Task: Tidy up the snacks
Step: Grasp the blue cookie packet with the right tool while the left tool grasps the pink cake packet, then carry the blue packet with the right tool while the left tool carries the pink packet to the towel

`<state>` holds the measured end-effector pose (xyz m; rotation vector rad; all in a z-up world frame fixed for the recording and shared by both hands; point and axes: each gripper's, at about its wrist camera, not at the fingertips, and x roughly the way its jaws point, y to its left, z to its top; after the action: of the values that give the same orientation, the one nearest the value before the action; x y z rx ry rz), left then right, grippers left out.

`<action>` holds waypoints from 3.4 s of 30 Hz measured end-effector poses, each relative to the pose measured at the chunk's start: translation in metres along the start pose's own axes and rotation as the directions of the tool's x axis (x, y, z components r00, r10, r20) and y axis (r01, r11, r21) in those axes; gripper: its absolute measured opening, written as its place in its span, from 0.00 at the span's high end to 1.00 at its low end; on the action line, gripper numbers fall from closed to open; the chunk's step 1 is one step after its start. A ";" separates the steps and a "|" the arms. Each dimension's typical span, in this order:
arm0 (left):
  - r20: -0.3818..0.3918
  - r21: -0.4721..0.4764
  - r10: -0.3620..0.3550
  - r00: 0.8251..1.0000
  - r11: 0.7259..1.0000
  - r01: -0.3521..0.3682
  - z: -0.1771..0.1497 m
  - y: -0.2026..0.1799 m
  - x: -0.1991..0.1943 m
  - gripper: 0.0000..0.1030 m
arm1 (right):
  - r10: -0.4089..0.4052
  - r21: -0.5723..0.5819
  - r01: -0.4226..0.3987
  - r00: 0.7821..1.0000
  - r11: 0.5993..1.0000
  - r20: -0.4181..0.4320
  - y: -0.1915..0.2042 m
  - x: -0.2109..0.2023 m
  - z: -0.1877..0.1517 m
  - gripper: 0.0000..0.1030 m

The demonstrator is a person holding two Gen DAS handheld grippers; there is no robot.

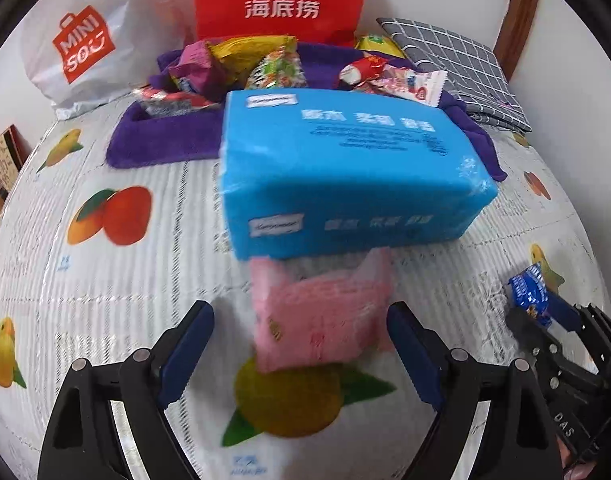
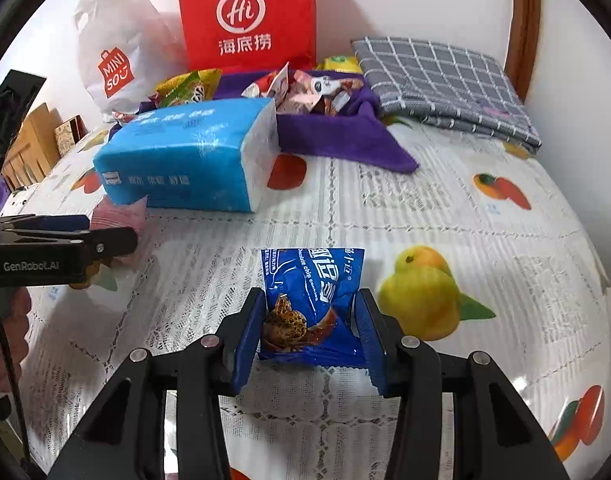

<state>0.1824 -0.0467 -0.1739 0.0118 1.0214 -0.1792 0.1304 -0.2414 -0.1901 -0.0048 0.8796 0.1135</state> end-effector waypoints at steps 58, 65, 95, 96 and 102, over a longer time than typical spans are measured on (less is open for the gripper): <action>0.170 0.035 -0.068 0.983 0.997 0.063 0.038 0.027 -0.114 0.60 | 0.065 -0.015 -0.063 0.987 0.998 0.150 0.057 -0.082 0.094 0.56; 0.189 0.023 -0.082 0.978 0.997 0.079 0.056 0.035 -0.122 0.60 | 0.043 -0.015 -0.041 0.983 0.999 0.179 0.056 -0.087 0.114 0.56; 0.236 0.040 -0.146 0.961 0.989 0.140 0.081 0.040 -0.130 0.60 | 0.071 0.098 -0.089 0.983 0.991 0.170 0.028 -0.070 0.132 0.56; 0.235 0.031 -0.151 0.960 0.989 0.148 0.079 0.043 -0.130 0.60 | 0.066 0.094 -0.083 0.983 0.992 0.173 0.028 -0.072 0.132 0.57; 0.212 -0.001 -0.138 0.967 0.990 0.142 0.073 0.054 -0.124 0.60 | 0.051 0.095 -0.067 0.985 0.993 0.165 0.024 -0.074 0.128 0.57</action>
<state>0.1897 0.0169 -0.0347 -0.0925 0.8110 -0.2950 0.1797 -0.2180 -0.0509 0.1227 0.7218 0.1237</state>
